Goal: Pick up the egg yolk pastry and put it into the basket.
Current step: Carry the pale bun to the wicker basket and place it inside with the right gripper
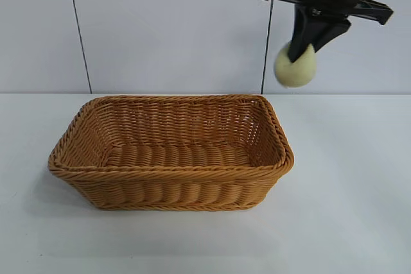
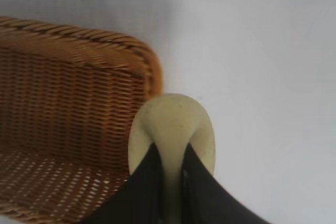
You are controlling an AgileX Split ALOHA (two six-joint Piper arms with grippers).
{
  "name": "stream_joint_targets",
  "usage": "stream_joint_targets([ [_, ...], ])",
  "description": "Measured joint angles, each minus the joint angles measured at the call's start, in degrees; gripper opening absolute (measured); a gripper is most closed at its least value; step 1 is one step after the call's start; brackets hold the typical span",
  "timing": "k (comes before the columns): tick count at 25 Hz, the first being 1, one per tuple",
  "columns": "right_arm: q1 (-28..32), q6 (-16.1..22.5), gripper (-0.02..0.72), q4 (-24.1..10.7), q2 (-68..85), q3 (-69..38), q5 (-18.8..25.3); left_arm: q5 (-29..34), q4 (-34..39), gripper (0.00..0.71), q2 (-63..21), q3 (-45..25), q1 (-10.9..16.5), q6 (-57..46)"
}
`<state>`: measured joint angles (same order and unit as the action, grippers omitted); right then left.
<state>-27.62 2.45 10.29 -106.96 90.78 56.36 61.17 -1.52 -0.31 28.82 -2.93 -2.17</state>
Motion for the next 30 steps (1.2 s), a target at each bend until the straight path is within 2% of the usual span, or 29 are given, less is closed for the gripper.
stream_joint_targets([
  [7, -5.9, 1.3, 0.056, 0.2, -5.0, 0.0, -4.9, 0.0, 0.0, 0.615, 0.0, 0.0, 0.0, 0.0],
  [11, -6.8, 1.4, 0.056, 0.6, -9.7, 0.0, -8.6, 0.0, 0.0, 0.615, 0.0, 0.0, 0.0, 0.0],
  [17, -6.8, 1.4, 0.056, 0.7, -15.2, 0.0, -9.8, 0.0, 0.0, 0.615, 0.0, 0.0, 0.0, 0.0],
  [20, -6.8, 1.4, 0.079, 0.7, -15.5, 0.0, -10.6, 0.0, 0.0, 0.615, 0.0, 0.0, 0.0, 0.0],
  [23, -6.8, 1.4, 0.181, 0.7, -15.5, 0.2, -11.1, 0.0, 0.0, 0.615, 0.0, 0.0, 0.0, 0.0],
  [28, -6.8, 1.4, 0.587, 0.6, -15.4, 2.4, -9.7, 0.0, 0.0, 0.615, 0.0, 0.0, 0.0, 0.0],
  [30, -6.8, 1.4, 0.653, 0.6, -14.7, 3.9, -8.4, 0.0, 0.0, 0.615, 0.0, 0.0, 0.0, 0.0],
])
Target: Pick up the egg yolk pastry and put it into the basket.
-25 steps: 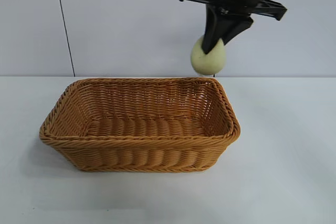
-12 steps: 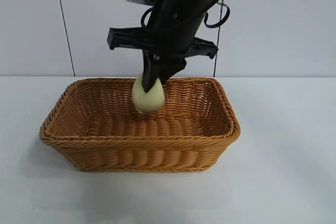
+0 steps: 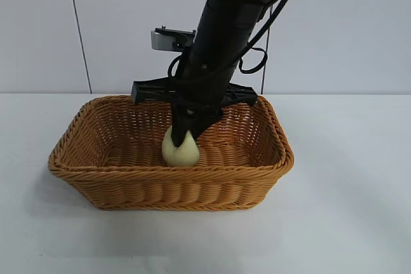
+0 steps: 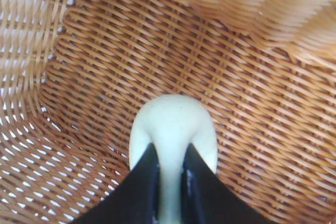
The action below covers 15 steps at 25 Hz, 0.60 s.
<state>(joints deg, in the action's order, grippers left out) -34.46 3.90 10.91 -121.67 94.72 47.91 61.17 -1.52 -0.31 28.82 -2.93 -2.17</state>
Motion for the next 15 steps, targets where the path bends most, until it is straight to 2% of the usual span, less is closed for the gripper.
stream_joint_targets([
  [2, 0.0, 0.7, 0.679, -0.4, 1.0, 2.5, 2.6, 0.0, 0.0, 0.615, 0.0, 0.0, 0.0, 0.0],
  [4, 0.0, 2.3, 0.688, -1.9, 1.6, 6.5, 7.1, 0.0, 0.0, 0.615, 0.0, 0.0, 0.0, 0.0],
  [7, 0.0, 4.8, 0.689, -6.4, 2.1, 11.7, 13.8, 0.0, 0.0, 0.615, 0.0, 0.0, 0.0, 0.0],
  [11, 0.7, 8.4, 0.689, -13.3, 2.2, 14.3, 19.2, 0.0, 0.0, 0.615, 0.0, 0.0, 0.0, 0.0],
  [15, 5.1, 9.4, 0.686, -13.5, 2.2, 14.3, 21.4, 0.0, 0.0, 0.615, 0.0, 0.0, 0.0, 0.0],
])
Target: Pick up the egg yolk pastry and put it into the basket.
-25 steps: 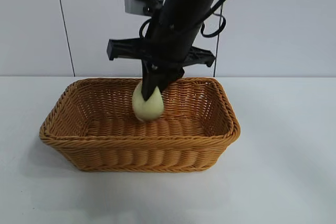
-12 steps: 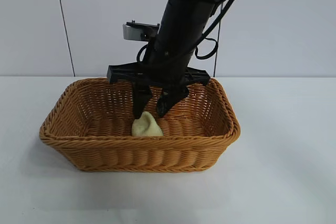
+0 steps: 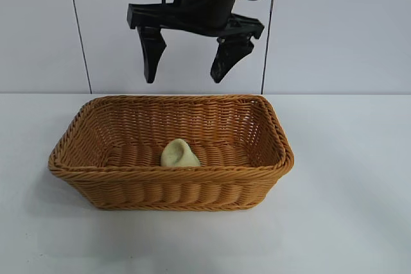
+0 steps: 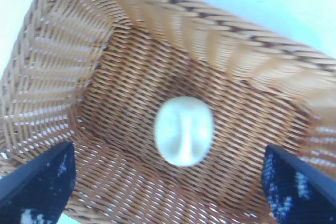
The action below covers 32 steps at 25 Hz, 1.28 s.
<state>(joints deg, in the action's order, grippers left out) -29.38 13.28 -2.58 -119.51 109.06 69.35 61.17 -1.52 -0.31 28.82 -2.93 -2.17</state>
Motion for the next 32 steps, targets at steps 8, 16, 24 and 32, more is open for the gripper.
stream_joint_targets([
  [8, 13.5, -1.5, 0.686, 0.5, -0.4, 0.0, 0.2, 0.0, -0.1, 0.615, 0.0, 0.0, 0.0, 0.0],
  [16, 27.5, -2.8, 0.685, 0.4, -0.4, 0.0, 0.2, 0.0, -0.1, 0.615, 0.0, 0.0, 0.0, 0.0],
  [24, 31.8, -4.8, 0.683, 2.0, -0.4, -0.1, 0.2, 0.0, -0.1, 0.615, 0.0, 0.0, 0.0, 0.0],
  [32, 30.9, -7.9, 0.676, 4.8, 3.5, -8.3, 0.1, 0.0, -0.1, 0.615, 0.0, 0.0, 0.0, 0.0],
])
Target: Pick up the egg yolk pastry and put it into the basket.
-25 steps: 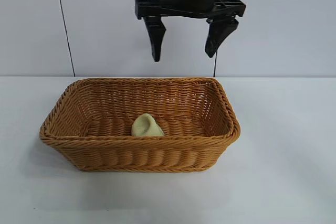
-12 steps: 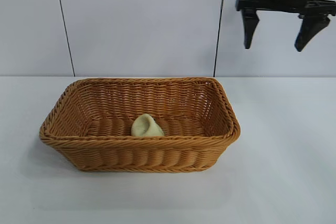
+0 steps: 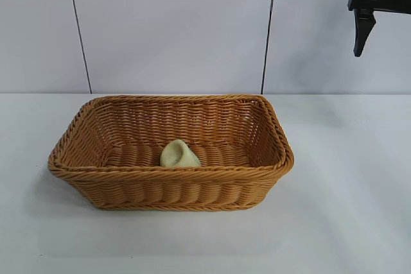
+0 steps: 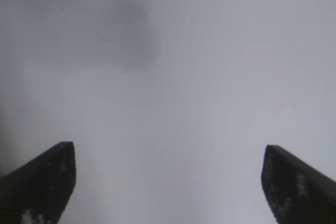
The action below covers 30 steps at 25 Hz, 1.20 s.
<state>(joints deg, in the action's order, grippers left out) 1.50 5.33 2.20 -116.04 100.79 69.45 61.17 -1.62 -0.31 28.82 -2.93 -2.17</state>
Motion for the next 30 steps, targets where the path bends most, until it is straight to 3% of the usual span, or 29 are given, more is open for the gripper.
stream_joint_targets([
  [14, 0.0, -3.1, 0.665, 4.7, 23.6, -29.6, 0.0, 0.0, 0.0, 0.615, 0.0, 0.0, 0.0, 0.0],
  [18, 0.0, -3.3, 0.663, 4.9, 33.4, -40.6, 0.0, 0.0, 0.0, 0.615, 0.0, 0.0, 0.0, 0.0],
  [22, 0.0, -5.9, 0.662, 4.9, 43.9, -52.0, -0.4, 0.0, 0.0, 0.615, 0.0, 0.0, 0.0, 0.0],
  [30, 0.0, -9.2, 0.662, 4.9, 66.3, -70.0, -9.7, 0.0, 0.0, 0.615, 0.0, 0.0, 0.0, 0.0],
])
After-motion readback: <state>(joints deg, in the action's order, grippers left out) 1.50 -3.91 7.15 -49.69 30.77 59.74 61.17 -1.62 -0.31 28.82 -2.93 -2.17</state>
